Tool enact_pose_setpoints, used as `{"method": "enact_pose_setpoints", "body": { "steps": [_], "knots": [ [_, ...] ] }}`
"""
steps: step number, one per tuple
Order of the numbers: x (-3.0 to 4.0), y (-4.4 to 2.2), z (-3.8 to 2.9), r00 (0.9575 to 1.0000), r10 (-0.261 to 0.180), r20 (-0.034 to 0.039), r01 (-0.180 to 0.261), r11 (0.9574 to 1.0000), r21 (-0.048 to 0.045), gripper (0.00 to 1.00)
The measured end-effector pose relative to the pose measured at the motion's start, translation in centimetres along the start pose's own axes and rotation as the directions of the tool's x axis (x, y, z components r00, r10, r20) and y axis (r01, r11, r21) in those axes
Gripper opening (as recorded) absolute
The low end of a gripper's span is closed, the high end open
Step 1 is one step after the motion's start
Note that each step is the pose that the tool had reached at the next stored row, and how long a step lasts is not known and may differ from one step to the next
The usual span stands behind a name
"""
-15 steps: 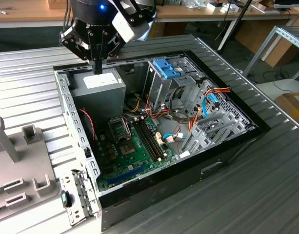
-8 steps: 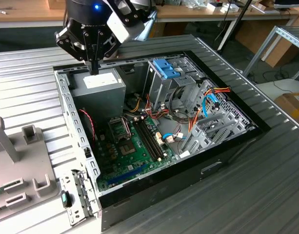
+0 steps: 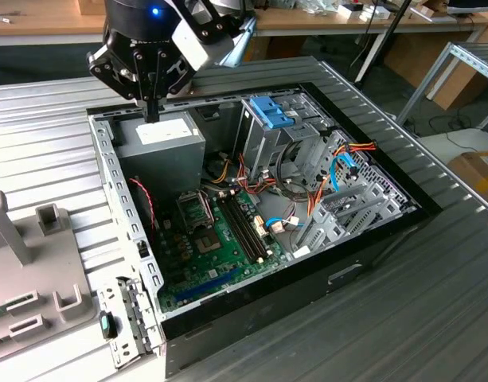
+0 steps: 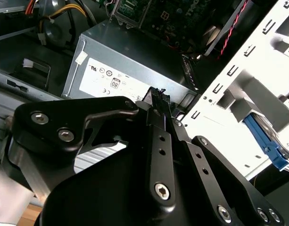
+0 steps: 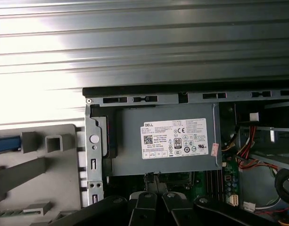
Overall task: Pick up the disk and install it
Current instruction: 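Reach for the disk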
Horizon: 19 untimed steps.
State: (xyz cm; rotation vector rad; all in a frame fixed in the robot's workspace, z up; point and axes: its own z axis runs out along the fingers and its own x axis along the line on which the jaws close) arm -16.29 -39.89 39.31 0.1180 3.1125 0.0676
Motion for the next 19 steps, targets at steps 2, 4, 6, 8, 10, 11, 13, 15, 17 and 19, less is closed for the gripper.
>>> {"method": "enact_pose_setpoints", "body": {
  "steps": [2, 4, 6, 8, 10, 11, 13, 15, 17, 19],
  "knots": [
    [0.11, -0.01, 0.00, 1.0000, 0.000, 0.0000, 0.000, 1.0000, 0.0000, 0.11],
    [0.31, -0.02, 0.00, 1.0000, 0.000, 0.0001, 0.000, 1.0000, -0.0001, 0.11],
    [0.54, -0.04, -0.01, 1.0000, 0.000, 0.0000, 0.000, 1.0000, 0.0000, 0.11],
    [0.82, -0.06, -0.02, 1.0000, 0.000, 0.0000, 0.000, 1.0000, 0.0000, 0.11],
    [1.05, -0.08, -0.03, 1.0000, 0.000, 0.0000, 0.000, 1.0000, 0.0000, 0.11],
    [1.19, -0.09, -0.03, 1.0000, 0.000, 0.0000, 0.000, 1.0000, 0.0000, 0.11],
    [1.43, -0.11, -0.04, 1.0000, 0.000, 0.0000, 0.000, 1.0000, 0.0001, 0.11],
    [1.63, -0.12, -0.04, 1.0000, 0.000, 0.0000, 0.000, 1.0000, 0.0000, 0.11],
    [2.02, -0.15, -0.06, 1.0000, 0.000, 0.0000, 0.000, 1.0000, 0.0000, 0.11],
    [2.26, -0.17, -0.06, 1.0000, 0.000, 0.0000, 0.000, 1.0000, 0.0000, 0.11]
  ]
}}
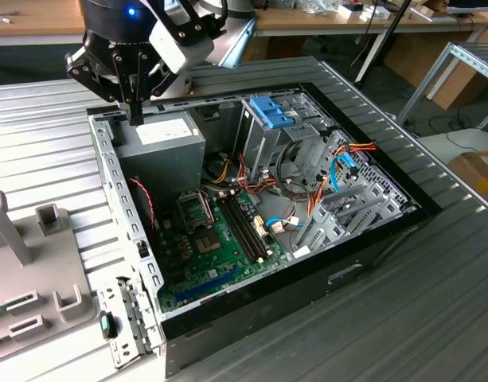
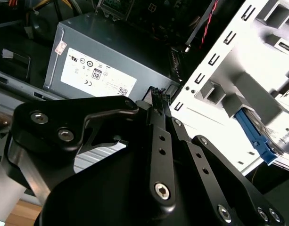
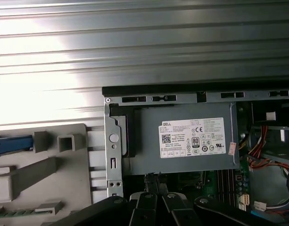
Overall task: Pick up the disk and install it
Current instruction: 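Reach for the disk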
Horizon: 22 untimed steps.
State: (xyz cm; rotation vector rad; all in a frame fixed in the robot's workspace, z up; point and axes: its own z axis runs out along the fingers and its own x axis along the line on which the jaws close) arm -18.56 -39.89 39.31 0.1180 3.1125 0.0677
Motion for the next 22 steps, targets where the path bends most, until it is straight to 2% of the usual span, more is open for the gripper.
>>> {"method": "enact_pose_setpoints", "body": {
  "steps": [22],
  "knots": [
    [3.54, -0.27, -0.10, 1.0000, 0.000, 0.0001, 0.000, 1.0000, 0.0000, 0.11]
  ]
}}
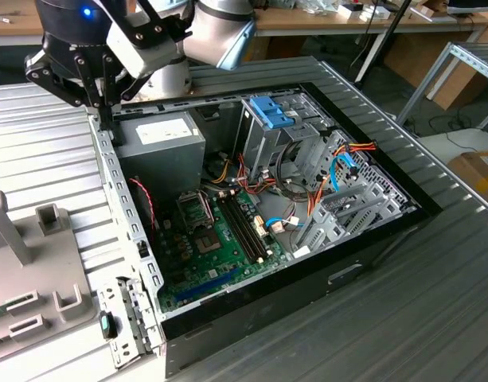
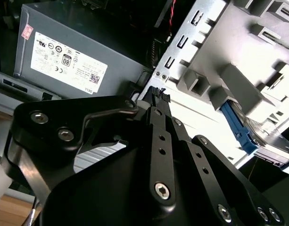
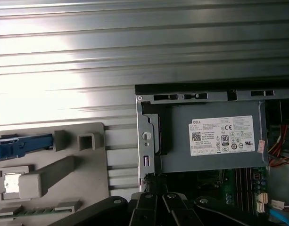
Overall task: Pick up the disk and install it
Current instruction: 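Reach for the disk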
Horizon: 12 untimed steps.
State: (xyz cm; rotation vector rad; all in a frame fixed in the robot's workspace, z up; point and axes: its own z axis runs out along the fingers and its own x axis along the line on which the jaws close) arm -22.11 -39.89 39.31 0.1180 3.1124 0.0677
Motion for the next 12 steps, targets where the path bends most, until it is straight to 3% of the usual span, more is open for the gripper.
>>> {"method": "enact_pose_setpoints", "body": {
  "steps": [12],
  "knots": [
    [2.66, -0.20, -0.06, 1.0000, 0.000, 0.0000, 0.000, 1.0000, 0.0000, 0.11]
  ]
}}
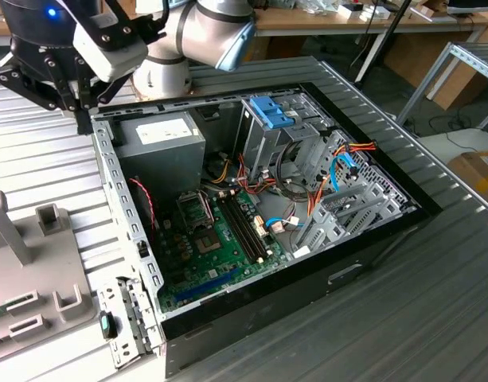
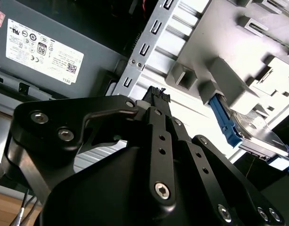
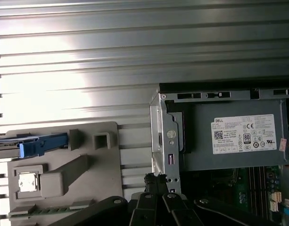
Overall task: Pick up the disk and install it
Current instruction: 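Reach for the disk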
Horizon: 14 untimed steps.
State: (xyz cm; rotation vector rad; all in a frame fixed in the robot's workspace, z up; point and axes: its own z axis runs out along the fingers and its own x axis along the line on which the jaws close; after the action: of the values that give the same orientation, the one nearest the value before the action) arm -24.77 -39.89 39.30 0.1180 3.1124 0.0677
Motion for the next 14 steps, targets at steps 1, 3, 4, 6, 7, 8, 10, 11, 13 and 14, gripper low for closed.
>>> {"method": "enact_pose_setpoints", "body": {
  "steps": [1, 3, 4, 6, 7, 8, 10, 11, 13, 14],
  "knots": [
    [0.41, -0.03, -0.01, 1.0000, 0.000, 0.0000, 0.000, 1.0000, 0.0000, 0.11],
    [0.75, -0.06, -0.02, 1.0000, 0.000, -0.0001, 0.000, 1.0000, 0.0001, 0.11],
    [0.97, -0.08, -0.02, 1.0000, 0.000, 0.0000, 0.000, 1.0000, 0.0001, 0.11],
    [1.33, -0.10, -0.03, 1.0000, 0.000, -0.0001, 0.000, 1.0000, 0.0001, 0.11],
    [1.50, -0.11, -0.04, 1.0000, 0.000, -0.0001, 0.000, 1.0000, 0.0000, 0.11],
    [1.66, -0.13, -0.04, 1.0000, 0.000, -0.0001, 0.000, 1.0000, 0.0001, 0.11],
    [2.00, -0.15, -0.05, 1.0000, 0.000, -0.0001, 0.000, 1.0000, 0.0001, 0.11],
    [2.23, -0.17, -0.05, 1.0000, 0.000, 0.0000, 0.000, 1.0000, 0.0000, 0.11],
    [2.68, -0.20, -0.06, 1.0000, 0.000, 0.0000, 0.000, 1.0000, 0.0001, 0.11],
    [2.81, -0.21, -0.07, 1.0000, 0.000, -0.0001, 0.000, 1.0000, 0.0001, 0.11]
  ]
}}
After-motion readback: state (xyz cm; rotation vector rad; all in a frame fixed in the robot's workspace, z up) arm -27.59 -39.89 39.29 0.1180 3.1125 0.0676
